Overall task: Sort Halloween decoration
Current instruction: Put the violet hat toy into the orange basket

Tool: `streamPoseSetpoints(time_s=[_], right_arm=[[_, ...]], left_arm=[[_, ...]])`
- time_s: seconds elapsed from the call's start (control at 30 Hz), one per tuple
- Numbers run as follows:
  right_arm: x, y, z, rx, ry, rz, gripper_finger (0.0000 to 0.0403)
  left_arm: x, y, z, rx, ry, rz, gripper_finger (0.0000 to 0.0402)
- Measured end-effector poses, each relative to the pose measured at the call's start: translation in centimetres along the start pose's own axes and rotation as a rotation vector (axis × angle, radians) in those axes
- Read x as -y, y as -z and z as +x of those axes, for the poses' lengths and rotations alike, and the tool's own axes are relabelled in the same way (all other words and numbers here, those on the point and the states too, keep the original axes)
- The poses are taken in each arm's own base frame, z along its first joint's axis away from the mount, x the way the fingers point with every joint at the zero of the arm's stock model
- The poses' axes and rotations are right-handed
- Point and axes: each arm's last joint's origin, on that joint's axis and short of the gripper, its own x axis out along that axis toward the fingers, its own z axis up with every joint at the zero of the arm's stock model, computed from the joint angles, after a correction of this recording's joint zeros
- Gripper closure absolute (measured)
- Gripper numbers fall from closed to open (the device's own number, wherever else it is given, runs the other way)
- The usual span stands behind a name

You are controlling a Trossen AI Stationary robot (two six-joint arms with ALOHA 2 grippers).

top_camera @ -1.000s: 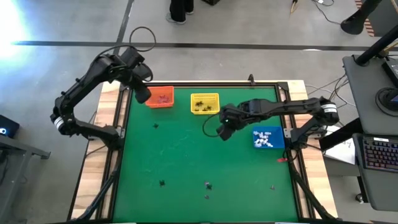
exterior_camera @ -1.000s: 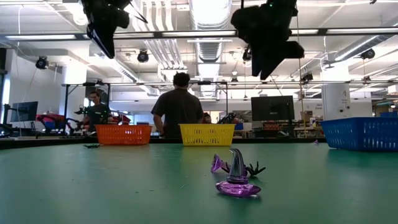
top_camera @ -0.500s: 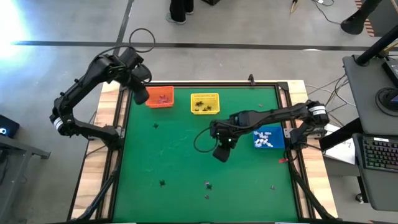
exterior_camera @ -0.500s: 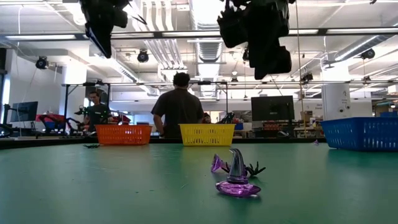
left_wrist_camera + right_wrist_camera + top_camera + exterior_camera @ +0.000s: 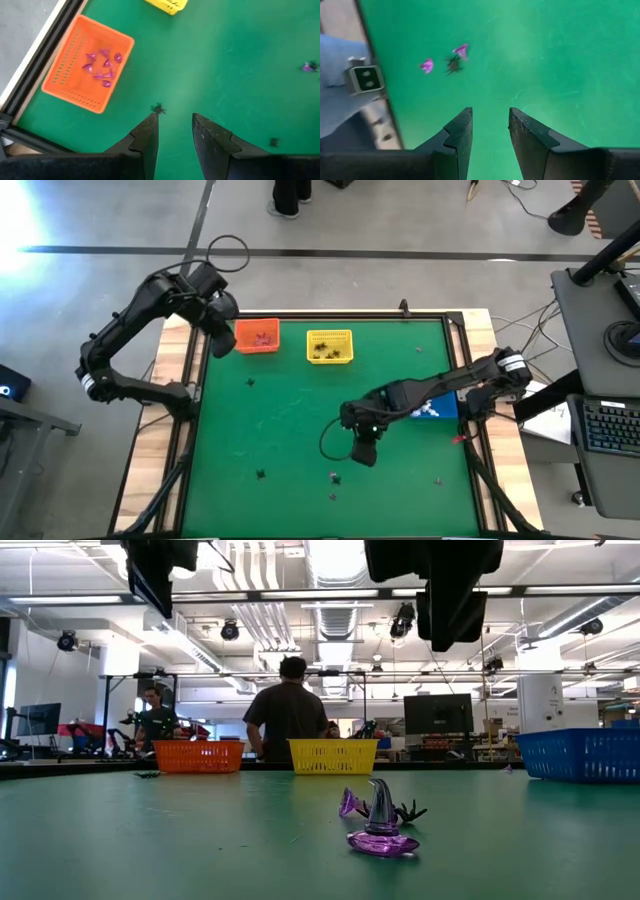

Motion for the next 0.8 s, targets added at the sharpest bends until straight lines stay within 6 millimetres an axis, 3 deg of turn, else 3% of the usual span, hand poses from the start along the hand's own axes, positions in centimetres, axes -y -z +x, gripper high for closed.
streamPoseSetpoints(time_s=[0.17,0.5,0.8], right_arm=[[-1.6,0.6,0.5,0.102,0.092,-0.065,0.0284],[-3.6,-0.2,1.2,0.273,0.036,-0.122,0.0284],[-5.0,-0.5,6.1,0.26,0.065,-0.182,0.0284]], left_arm=[[1.5,0.5,-0.6,0.022,0.024,0.037,0.0301],[3.1,1.1,-1.2,0.042,0.055,0.02,0.0301],[4.1,2.0,-1.8,0.045,0.077,0.006,0.0301]])
